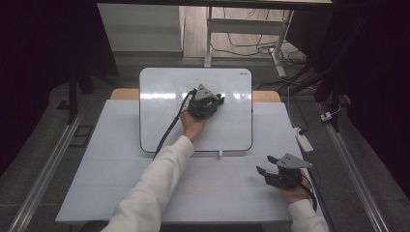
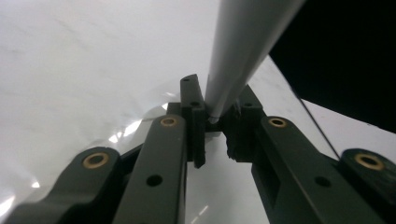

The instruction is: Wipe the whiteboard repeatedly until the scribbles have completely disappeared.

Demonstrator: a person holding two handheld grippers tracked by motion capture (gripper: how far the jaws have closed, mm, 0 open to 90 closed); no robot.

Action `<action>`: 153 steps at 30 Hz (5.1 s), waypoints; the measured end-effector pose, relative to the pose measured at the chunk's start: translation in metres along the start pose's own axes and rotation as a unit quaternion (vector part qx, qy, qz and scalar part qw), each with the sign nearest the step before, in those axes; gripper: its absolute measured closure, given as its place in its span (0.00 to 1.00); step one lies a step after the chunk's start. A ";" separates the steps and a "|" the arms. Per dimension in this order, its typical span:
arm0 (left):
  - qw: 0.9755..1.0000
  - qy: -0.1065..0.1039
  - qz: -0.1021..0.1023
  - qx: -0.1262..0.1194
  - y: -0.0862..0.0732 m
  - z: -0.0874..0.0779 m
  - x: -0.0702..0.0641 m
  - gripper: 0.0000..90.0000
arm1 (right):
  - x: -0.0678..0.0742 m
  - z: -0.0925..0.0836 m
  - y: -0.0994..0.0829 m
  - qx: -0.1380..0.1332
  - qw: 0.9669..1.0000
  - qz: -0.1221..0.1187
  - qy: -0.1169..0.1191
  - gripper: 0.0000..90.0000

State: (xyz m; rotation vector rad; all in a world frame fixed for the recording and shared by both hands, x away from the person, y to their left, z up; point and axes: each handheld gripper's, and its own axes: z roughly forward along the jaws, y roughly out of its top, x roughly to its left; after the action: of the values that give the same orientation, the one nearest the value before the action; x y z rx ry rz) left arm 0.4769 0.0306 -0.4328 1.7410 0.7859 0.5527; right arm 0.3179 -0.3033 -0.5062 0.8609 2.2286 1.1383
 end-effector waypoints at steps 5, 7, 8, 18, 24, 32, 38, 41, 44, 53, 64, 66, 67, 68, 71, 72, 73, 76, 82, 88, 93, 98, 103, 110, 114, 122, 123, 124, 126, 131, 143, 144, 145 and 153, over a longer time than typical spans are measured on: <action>1.000 0.014 -0.022 -0.009 0.003 -0.009 0.014 0.87 | 0.001 0.001 0.000 0.001 1.000 -0.002 0.002 0.43; 1.000 0.004 -0.014 -0.004 0.000 -0.004 0.006 0.87 | 0.001 0.001 0.000 0.001 1.000 -0.004 0.003 0.43; 1.000 -0.002 -0.008 -0.001 -0.001 0.000 0.000 0.87 | 0.002 0.001 0.000 0.003 1.000 -0.003 0.003 0.43; 1.000 0.016 -0.007 -0.011 0.005 -0.005 0.013 0.87 | 0.002 0.001 0.000 0.001 1.000 -0.004 0.002 0.43; 1.000 -0.004 0.013 0.000 -0.001 0.006 -0.006 0.87 | 0.003 0.002 0.001 0.003 1.000 -0.007 0.004 0.43; 1.000 0.024 0.007 -0.002 0.005 -0.013 0.018 0.87 | 0.003 0.001 0.001 0.003 1.000 -0.007 0.003 0.43; 1.000 0.026 -0.002 -0.007 0.000 -0.017 0.019 0.87 | 0.003 0.002 0.001 0.004 1.000 -0.007 0.004 0.43; 1.000 0.008 0.006 -0.002 -0.006 -0.009 0.006 0.87 | 0.004 0.003 0.001 0.004 1.000 -0.007 0.004 0.43; 1.000 -0.014 0.008 0.001 -0.012 -0.002 -0.008 0.87 | 0.004 0.003 0.001 0.004 1.000 -0.009 0.004 0.43; 1.000 0.012 0.012 -0.001 -0.011 -0.019 0.010 0.87 | 0.004 0.002 0.001 0.006 1.000 -0.006 0.004 0.43; 1.000 0.005 -0.004 -0.011 -0.007 -0.006 0.004 0.87 | 0.006 0.005 0.001 0.010 1.000 -0.010 0.007 0.43; 1.000 -0.005 0.005 -0.005 -0.006 0.001 -0.005 0.87 | 0.005 0.005 0.001 0.012 1.000 -0.010 0.007 0.43; 1.000 -0.009 0.008 -0.003 -0.006 0.003 -0.008 0.87 | 0.005 0.005 0.001 0.011 1.000 -0.010 0.006 0.43; 1.000 -0.012 0.015 0.001 -0.007 0.005 -0.012 0.87 | 0.005 0.005 0.001 0.011 1.000 -0.010 0.006 0.43; 1.000 -0.012 0.024 0.004 -0.007 0.004 -0.011 0.87 | 0.004 0.005 0.000 0.010 1.000 -0.009 0.006 0.43; 1.000 -0.009 0.023 0.002 -0.007 0.002 -0.008 0.87 | 0.004 0.005 0.000 0.011 1.000 -0.009 0.006 0.43; 1.000 0.002 0.022 -0.001 -0.005 -0.001 -0.004 0.87 | 0.004 0.005 0.000 0.011 1.000 -0.009 0.007 0.43; 1.000 0.007 0.005 -0.005 -0.004 -0.009 0.008 0.87 | 0.005 0.004 0.000 0.009 1.000 -0.011 0.007 0.43; 1.000 -0.008 0.006 -0.002 -0.011 -0.007 0.001 0.87 | 0.005 0.005 0.000 0.010 1.000 -0.011 0.007 0.43; 1.000 -0.012 0.022 0.002 -0.013 -0.006 -0.003 0.87 | 0.005 0.004 0.000 0.011 1.000 -0.009 0.006 0.43; 1.000 0.028 0.006 -0.009 -0.006 -0.029 0.030 0.87 | 0.004 0.004 0.000 0.011 1.000 -0.010 0.007 0.43; 1.000 0.027 0.001 -0.009 -0.008 -0.029 0.027 0.87 | 0.006 0.006 0.000 0.013 1.000 -0.012 0.007 0.43; 0.999 -0.002 0.032 0.004 -0.014 -0.012 -0.001 0.87 | 0.006 0.006 0.001 0.013 1.000 -0.012 0.006 0.43; 0.999 0.043 -0.008 -0.017 -0.001 -0.034 0.040 0.87 | 0.005 0.004 0.000 0.012 1.000 -0.011 0.006 0.43; 0.999 0.042 -0.005 -0.016 -0.002 -0.034 0.039 0.87 | 0.005 0.005 0.000 0.014 1.000 -0.012 0.007 0.43; 1.000 0.019 0.022 -0.003 -0.004 -0.019 0.018 0.87 | 0.005 0.004 0.000 0.013 1.000 -0.011 0.005 0.43; 0.999 0.026 0.019 -0.004 -0.003 -0.023 0.023 0.87 | 0.005 0.005 0.000 0.013 1.000 -0.011 0.005 0.43; 0.999 0.034 0.012 -0.007 -0.003 -0.027 0.029 0.87 | 0.005 0.005 0.000 0.013 1.000 -0.012 0.006 0.43; 0.999 0.038 -0.006 -0.014 -0.002 -0.033 0.039 0.87 | 0.005 0.006 -0.001 0.016 1.000 -0.013 0.007 0.43; 1.000 0.029 0.001 -0.008 -0.004 -0.028 0.029 0.87 | 0.006 0.006 0.000 0.016 1.000 -0.013 0.007 0.43; 0.999 0.029 0.000 -0.014 -0.001 -0.023 0.029 0.87 | 0.006 0.006 0.000 0.016 1.000 -0.012 0.007 0.43; 1.000 0.027 -0.001 -0.013 -0.001 -0.023 0.028 0.87 | 0.006 0.006 0.000 0.016 1.000 -0.012 0.008 0.43; 1.000 0.023 0.000 -0.012 -0.002 -0.021 0.025 0.87 | 0.006 0.007 0.000 0.017 1.000 -0.014 0.008 0.43; 0.999 0.039 -0.003 -0.011 -0.006 -0.042 0.043 0.87 | 0.006 0.007 0.000 0.017 1.000 -0.016 0.008 0.43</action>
State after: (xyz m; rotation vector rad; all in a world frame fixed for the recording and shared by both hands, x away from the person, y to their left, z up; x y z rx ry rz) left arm 0.4750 0.0911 -0.4272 1.7044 0.8359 0.6267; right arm 0.3180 -0.2954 -0.5109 0.8299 2.2724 1.1001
